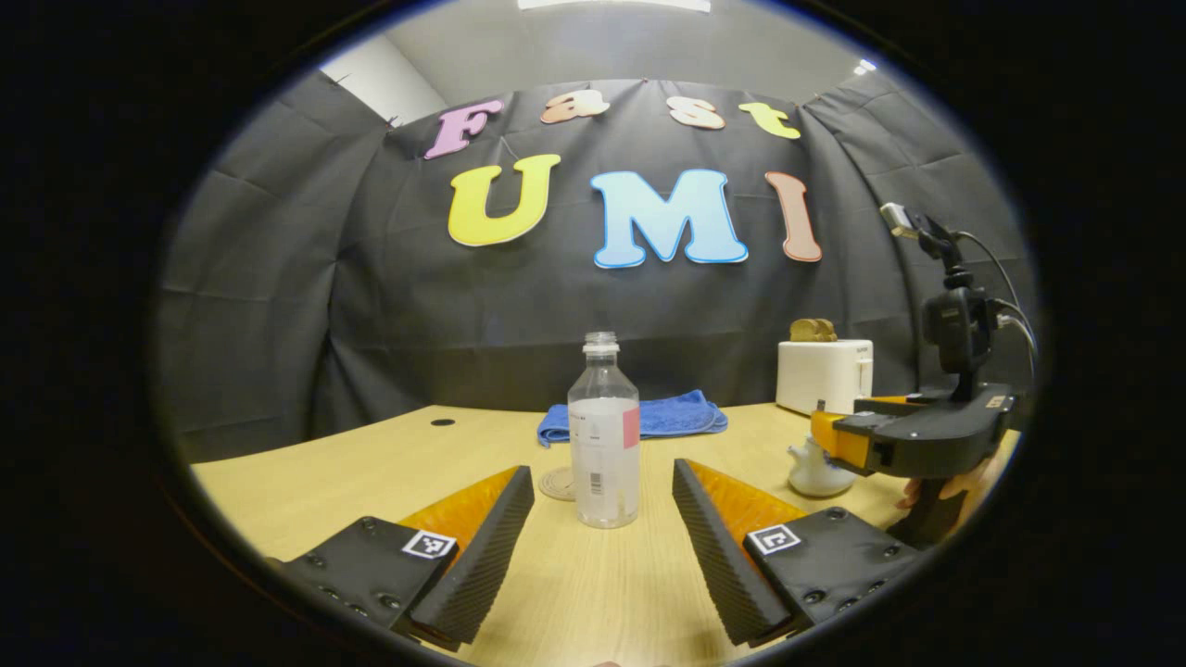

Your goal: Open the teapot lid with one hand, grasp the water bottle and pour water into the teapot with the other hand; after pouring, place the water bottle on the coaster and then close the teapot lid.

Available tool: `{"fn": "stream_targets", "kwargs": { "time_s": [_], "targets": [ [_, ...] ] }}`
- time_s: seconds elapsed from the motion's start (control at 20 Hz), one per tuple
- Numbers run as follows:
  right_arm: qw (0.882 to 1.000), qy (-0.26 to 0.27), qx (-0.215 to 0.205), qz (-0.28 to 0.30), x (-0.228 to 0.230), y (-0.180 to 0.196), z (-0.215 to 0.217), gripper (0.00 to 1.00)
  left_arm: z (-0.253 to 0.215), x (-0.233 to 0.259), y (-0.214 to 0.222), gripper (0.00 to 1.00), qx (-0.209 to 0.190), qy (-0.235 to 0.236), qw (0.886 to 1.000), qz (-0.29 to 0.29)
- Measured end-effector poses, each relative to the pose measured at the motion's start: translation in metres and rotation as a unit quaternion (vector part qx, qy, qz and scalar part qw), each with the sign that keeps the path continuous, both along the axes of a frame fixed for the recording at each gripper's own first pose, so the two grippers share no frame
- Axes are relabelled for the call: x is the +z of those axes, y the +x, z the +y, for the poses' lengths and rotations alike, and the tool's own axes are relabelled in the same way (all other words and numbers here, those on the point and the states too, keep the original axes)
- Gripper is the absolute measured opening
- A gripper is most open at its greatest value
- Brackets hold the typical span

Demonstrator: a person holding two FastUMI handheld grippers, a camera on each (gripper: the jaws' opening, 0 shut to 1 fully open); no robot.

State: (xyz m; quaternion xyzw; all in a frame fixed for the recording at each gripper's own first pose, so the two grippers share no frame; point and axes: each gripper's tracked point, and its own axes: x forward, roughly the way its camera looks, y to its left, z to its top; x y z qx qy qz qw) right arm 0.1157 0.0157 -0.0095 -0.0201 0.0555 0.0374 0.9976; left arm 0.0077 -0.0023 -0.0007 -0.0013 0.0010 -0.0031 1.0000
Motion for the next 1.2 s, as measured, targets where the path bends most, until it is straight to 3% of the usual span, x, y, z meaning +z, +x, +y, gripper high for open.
{"fn": "stream_targets", "kwargs": {
  "time_s": [0.1, 0.15, 0.25, 0.4, 0.45, 0.75, 0.8, 0.85, 1.2],
  "targets": [
    [1.000, 0.005, 0.009, 0.009, -0.004, 0.009, 0.005, 0.75, 0.000, 0.001, 0.000, 1.00, 0.000, 0.000, 1.000, 0.000],
    [1.000, 0.007, 0.006, 0.006, -0.001, 0.008, 0.002, 0.60, 0.001, 0.001, 0.000, 1.00, 0.000, 0.000, 1.000, 0.000],
    [1.000, 0.007, 0.004, 0.007, -0.001, 0.007, 0.003, 0.52, 0.000, 0.001, 0.000, 1.00, 0.000, 0.000, 1.000, 0.000],
    [1.000, 0.004, -0.010, 0.003, -0.003, 0.014, -0.004, 0.53, 0.000, 0.002, 0.000, 1.00, 0.000, 0.000, 1.000, -0.001],
    [1.000, 0.005, -0.013, 0.002, 0.000, 0.017, -0.004, 0.18, 0.000, 0.001, 0.000, 1.00, 0.000, 0.000, 1.000, 0.000],
    [1.000, -0.003, -0.001, -0.009, 0.003, 0.013, 0.002, 0.19, 0.001, 0.001, 0.000, 1.00, 0.000, 0.000, 1.000, 0.000],
    [1.000, -0.006, -0.019, -0.010, 0.008, 0.001, -0.006, 0.19, 0.000, 0.001, 0.000, 1.00, 0.000, 0.001, 1.000, -0.001],
    [1.000, -0.006, -0.023, -0.009, 0.003, 0.005, -0.008, 0.05, 0.000, 0.001, 0.000, 1.00, 0.000, 0.000, 1.000, 0.000],
    [1.000, -0.009, -0.007, -0.029, 0.010, 0.014, -0.004, 0.05, 0.001, 0.001, 0.000, 1.00, -0.001, 0.000, 1.000, -0.001]
  ]
}}
